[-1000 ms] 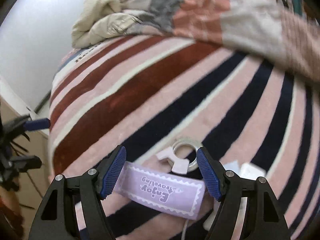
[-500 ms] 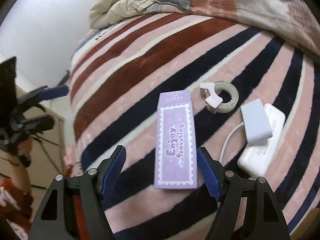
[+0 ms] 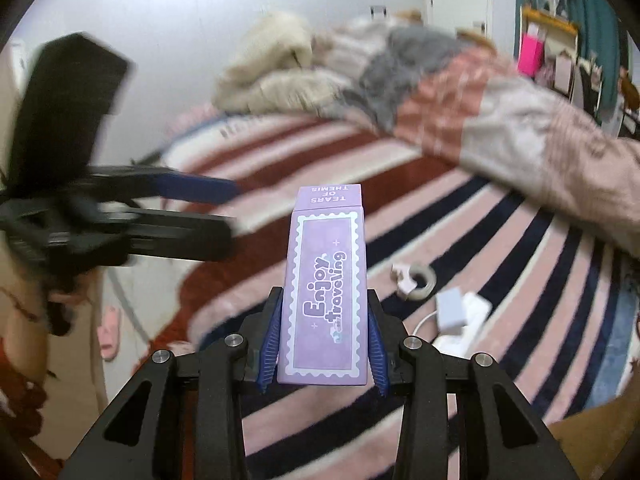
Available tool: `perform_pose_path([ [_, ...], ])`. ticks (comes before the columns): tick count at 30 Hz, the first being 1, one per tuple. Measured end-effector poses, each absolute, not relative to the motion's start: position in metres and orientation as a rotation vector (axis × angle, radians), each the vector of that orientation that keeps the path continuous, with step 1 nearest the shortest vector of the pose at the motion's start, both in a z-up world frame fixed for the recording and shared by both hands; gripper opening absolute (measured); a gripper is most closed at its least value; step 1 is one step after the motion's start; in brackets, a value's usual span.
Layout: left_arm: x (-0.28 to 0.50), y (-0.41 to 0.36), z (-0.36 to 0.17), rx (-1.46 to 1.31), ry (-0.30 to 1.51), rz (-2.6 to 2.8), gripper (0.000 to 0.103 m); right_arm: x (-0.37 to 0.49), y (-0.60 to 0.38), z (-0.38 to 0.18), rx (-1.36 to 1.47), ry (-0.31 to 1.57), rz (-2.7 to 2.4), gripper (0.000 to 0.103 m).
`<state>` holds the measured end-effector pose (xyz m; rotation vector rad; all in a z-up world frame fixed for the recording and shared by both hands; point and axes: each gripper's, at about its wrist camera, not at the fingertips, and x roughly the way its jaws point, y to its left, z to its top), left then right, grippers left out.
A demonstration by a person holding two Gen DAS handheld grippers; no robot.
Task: Organize rigid objects
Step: 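Lower the purple box into the cardboard box and open the right gripper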
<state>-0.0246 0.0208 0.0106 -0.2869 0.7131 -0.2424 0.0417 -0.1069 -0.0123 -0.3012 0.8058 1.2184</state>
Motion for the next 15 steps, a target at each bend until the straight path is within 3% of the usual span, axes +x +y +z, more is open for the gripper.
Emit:
perform_pose_path([
  [7, 0.031, -0.082, 0.052, -0.176, 0.715, -0.445, 0.043, 0.054, -0.192, 0.027, -0.18, 0.746, 1.109, 0.033],
  [15, 0.085, -0.183, 0.046, -0.098, 0.803, -0.594, 0.04, 0.091, -0.292, 0.023, -0.045, 0.82, 0.955, 0.033],
])
